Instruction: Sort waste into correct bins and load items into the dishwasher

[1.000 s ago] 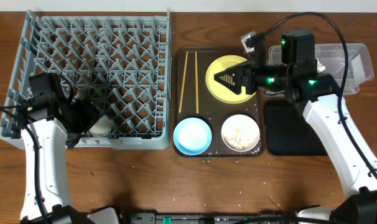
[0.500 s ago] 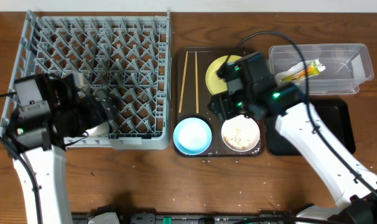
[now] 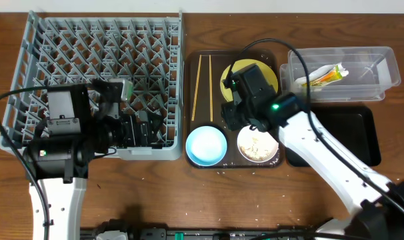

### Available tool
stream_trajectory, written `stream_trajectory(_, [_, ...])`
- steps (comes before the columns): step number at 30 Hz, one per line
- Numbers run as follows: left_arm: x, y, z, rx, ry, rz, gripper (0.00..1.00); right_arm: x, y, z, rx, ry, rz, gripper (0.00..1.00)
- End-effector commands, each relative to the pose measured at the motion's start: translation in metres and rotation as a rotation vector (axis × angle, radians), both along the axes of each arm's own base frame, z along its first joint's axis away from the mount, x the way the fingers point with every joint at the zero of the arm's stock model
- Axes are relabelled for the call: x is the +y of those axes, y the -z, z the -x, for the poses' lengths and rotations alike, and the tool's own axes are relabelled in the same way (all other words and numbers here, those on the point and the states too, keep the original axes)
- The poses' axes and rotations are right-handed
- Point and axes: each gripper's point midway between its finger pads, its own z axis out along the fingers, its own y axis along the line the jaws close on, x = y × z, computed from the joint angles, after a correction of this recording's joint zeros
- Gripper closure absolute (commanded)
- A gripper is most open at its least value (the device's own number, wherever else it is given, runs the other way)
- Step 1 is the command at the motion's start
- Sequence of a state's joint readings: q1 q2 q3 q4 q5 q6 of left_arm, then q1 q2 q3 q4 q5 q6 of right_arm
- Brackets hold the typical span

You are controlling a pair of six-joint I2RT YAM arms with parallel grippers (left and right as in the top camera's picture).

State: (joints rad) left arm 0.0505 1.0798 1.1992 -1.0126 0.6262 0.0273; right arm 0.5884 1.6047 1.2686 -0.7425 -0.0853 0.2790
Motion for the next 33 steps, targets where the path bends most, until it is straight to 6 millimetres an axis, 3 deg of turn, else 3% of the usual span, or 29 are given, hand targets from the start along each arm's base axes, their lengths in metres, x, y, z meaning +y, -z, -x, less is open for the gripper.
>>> stream_trajectory(1, [-0.005, -0.009, 0.001, -0.036, 0.038, -0.005, 0.12, -0.001, 0.024, 0.010, 0.086, 0.022, 0.037, 0.53])
stream_trajectory(5, [-0.006, -0.009, 0.001, -0.031, 0.039, -0.005, 0.12, -0.010, 0.043, 0.023, 0.170, 0.022, 0.097, 0.54])
stream_trajectory(11, [-0.006, -0.007, 0.003, -0.022, 0.039, -0.005, 0.12, -0.020, 0.053, 0.036, 0.253, 0.092, 0.133, 0.59])
stream_trajectory(19, [-0.006, -0.008, 0.001, -0.031, 0.039, -0.005, 0.12, -0.026, 0.098, 0.043, 0.359, 0.123, 0.216, 0.61])
stream_trajectory(24, [-0.005, -0.008, 0.001, -0.031, 0.039, -0.005, 0.12, -0.030, 0.123, 0.053, 0.447, 0.144, 0.258, 0.75])
stream_trajectory(30, [-0.005, -0.008, 0.001, -0.031, 0.039, -0.005, 0.12, -0.033, 0.123, 0.051, 0.440, 0.148, 0.268, 0.97])
stream_trajectory(33, [-0.005, -0.009, 0.000, -0.043, 0.044, -0.010, 0.12, -0.034, 0.123, 0.049, 0.439, 0.155, 0.265, 0.99])
